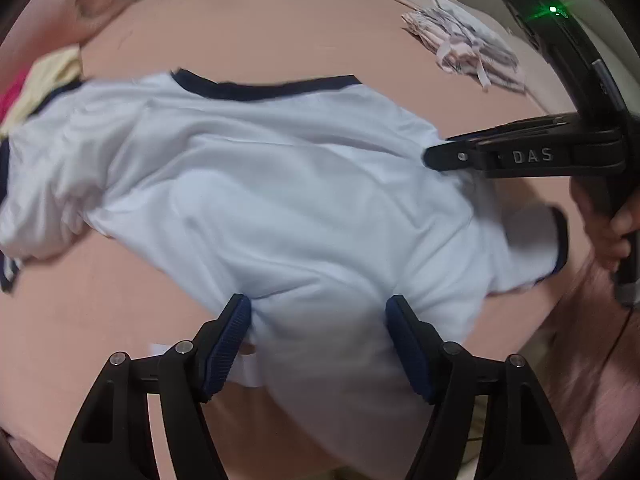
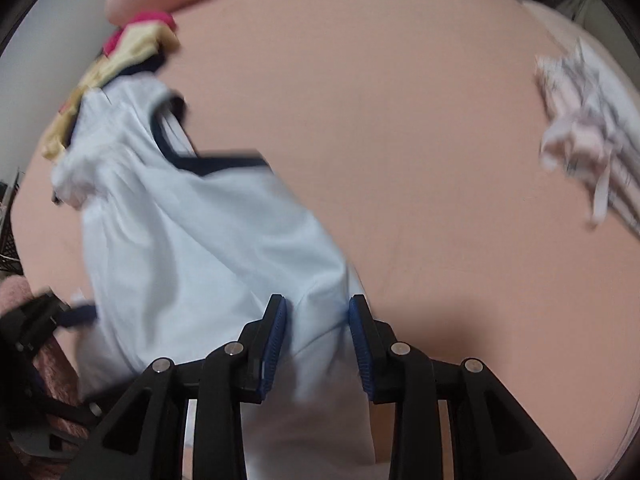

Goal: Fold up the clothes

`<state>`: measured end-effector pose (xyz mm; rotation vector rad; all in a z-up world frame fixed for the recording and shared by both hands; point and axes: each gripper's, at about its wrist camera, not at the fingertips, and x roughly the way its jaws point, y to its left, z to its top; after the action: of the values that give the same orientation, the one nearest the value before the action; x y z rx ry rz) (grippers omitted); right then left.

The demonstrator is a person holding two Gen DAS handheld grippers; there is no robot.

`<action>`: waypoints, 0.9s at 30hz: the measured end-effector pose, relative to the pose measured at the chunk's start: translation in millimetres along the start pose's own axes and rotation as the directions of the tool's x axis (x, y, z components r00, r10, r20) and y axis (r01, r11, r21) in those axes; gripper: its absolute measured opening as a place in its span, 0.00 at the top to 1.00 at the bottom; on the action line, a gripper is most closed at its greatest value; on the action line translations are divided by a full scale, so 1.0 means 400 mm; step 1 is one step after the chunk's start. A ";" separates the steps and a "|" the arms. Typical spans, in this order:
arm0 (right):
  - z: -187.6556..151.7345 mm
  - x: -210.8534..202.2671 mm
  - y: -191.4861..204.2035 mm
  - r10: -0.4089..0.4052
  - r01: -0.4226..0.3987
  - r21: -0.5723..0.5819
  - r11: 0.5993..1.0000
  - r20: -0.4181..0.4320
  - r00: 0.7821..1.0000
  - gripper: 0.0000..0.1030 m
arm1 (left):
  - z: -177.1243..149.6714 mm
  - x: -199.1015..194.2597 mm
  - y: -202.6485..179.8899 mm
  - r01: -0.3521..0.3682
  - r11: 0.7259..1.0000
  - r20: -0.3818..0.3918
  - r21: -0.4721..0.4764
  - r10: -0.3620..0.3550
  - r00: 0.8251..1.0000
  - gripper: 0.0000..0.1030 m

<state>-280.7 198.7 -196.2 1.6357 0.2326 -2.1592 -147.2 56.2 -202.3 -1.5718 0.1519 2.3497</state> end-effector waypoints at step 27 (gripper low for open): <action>0.056 -0.046 0.027 0.103 -0.104 -0.024 0.994 -0.069 0.992 0.69 | 0.013 -0.025 -0.045 -0.092 0.989 0.087 -0.118 0.103 0.991 0.38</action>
<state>-291.8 184.8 -171.1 1.6697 0.1924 -2.0177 -142.8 72.5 -189.7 -1.5341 0.0762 2.5435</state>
